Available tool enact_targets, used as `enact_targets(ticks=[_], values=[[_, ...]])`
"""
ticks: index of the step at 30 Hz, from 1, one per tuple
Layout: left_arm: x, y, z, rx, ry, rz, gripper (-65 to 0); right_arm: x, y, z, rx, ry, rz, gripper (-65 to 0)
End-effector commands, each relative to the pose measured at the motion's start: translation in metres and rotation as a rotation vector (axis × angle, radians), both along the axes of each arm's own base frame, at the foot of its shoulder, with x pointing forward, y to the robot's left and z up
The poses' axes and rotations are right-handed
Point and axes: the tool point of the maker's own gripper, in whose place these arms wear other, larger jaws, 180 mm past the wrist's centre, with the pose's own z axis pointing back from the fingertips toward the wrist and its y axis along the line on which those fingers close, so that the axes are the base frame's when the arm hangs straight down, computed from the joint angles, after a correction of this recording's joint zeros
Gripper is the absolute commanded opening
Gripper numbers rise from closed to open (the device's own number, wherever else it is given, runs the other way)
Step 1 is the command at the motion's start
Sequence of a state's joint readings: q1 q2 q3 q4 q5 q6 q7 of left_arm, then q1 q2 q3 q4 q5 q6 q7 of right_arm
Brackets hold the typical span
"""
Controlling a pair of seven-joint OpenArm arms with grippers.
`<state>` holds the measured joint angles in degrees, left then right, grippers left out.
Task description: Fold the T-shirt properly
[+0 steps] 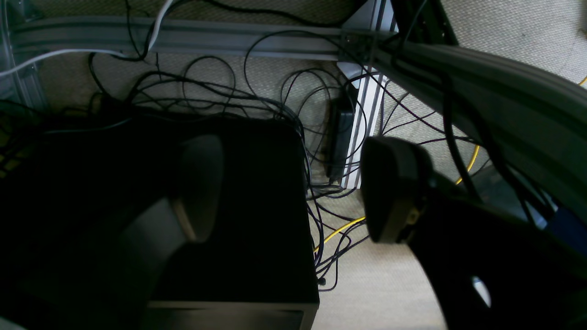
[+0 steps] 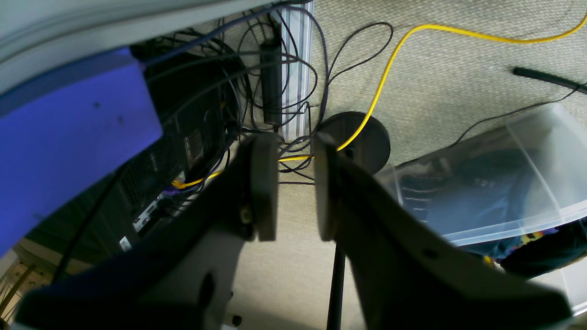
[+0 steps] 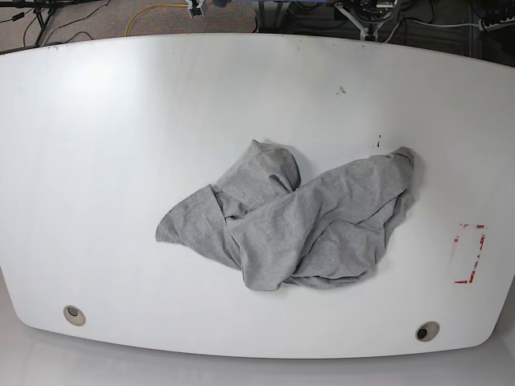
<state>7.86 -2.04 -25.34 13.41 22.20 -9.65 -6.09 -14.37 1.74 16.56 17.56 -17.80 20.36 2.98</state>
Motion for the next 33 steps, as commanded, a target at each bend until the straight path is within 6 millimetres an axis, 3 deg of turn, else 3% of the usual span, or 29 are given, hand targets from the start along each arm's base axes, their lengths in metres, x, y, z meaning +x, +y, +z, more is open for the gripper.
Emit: enact_targets(ticks=[1,33], values=[[0.002,0.000,0.001,0.000,-0.014,0.001,-20.9,-0.004,-0.001,0.001,0.002,0.002,-0.002,-51.4],[0.015,0.001,0.004,-0.020,-0.051,0.013,-21.1,0.001,0.001,0.001,0.012,-0.007,0.004,-51.5]])
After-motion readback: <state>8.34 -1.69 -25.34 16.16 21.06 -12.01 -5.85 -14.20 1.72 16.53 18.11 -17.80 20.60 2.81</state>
